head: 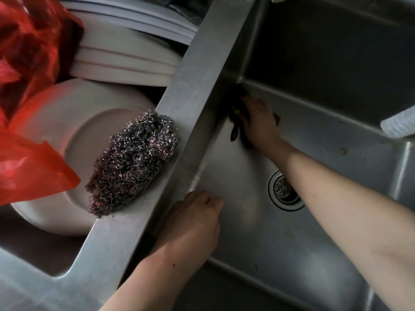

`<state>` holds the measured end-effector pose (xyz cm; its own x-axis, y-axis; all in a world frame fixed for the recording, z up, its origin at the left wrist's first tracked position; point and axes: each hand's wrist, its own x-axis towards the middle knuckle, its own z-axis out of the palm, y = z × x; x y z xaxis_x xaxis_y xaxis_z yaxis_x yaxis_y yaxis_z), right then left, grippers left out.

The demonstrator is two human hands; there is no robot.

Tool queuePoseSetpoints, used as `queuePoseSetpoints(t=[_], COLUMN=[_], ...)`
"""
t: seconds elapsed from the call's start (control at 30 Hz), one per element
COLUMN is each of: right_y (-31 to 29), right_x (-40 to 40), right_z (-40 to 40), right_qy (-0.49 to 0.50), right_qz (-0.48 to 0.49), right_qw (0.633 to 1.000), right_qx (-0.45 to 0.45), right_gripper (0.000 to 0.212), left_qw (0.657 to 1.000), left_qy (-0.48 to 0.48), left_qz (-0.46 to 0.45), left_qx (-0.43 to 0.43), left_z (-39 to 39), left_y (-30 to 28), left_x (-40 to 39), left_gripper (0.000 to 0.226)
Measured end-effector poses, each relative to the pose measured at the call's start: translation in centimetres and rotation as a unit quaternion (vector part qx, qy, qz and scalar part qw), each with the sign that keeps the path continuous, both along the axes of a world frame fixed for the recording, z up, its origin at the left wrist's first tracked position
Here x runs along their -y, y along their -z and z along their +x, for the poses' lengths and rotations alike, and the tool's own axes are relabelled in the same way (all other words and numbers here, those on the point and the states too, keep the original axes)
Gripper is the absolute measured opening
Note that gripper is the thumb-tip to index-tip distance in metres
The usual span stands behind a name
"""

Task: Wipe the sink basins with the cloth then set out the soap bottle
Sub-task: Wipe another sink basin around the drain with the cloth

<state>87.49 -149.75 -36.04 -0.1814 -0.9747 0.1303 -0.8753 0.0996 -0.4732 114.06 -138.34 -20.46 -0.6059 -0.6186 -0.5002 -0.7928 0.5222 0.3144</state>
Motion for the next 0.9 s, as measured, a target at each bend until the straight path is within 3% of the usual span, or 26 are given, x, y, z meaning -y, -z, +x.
queuePoseSetpoints(t=[0.17,0.4,0.57,0.73,0.9], right_y=[1.3,0.1,0.1,1.9,1.8], right_x=[3.7,-1.0,-9.2,-14.8,-10.9], right_z=[-0.8,3.8,8.8,9.9,7.3], right_qy=[0.076,0.037,-0.095,-0.292,-0.221], right_qz=[0.008,-0.003,-0.038,-0.01,-0.06], right_qw=[0.997,0.998,0.993,0.955,0.973], right_qx=[-0.002,0.046,0.058,0.048,-0.005], right_gripper=[0.049,0.04,0.034,0.036,0.031], left_qw=[1.0,0.999,0.999,0.999,0.999], left_qy=[-0.01,-0.029,-0.041,-0.042,-0.046], left_qz=[-0.005,-0.003,-0.005,-0.024,-0.021], left_qx=[-0.009,-0.014,0.002,0.017,0.015], left_z=[-0.4,-0.6,-0.3,-0.2,-0.3], left_y=[-0.1,-0.3,0.2,0.2,0.1], left_x=[0.3,0.3,0.3,0.3,0.4], left_gripper=[0.026,0.025,0.025,0.024,0.027])
